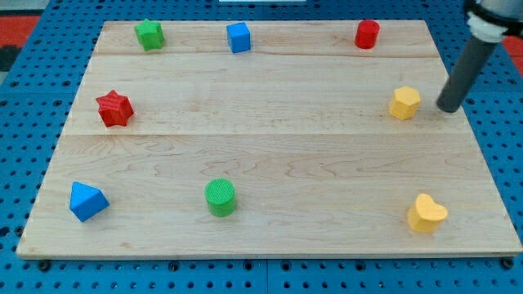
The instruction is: Place the yellow hexagon to the bottom of the blue cube
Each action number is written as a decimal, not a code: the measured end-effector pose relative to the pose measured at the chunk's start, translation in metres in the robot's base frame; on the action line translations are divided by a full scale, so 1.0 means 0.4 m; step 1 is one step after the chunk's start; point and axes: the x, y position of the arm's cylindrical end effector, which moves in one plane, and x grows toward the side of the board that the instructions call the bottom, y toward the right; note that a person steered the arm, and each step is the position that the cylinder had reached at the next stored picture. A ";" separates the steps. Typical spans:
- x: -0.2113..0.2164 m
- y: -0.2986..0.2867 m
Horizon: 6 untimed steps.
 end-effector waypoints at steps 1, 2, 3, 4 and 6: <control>0.000 -0.106; -0.006 -0.313; -0.019 -0.484; -0.025 -0.319; -0.151 -0.522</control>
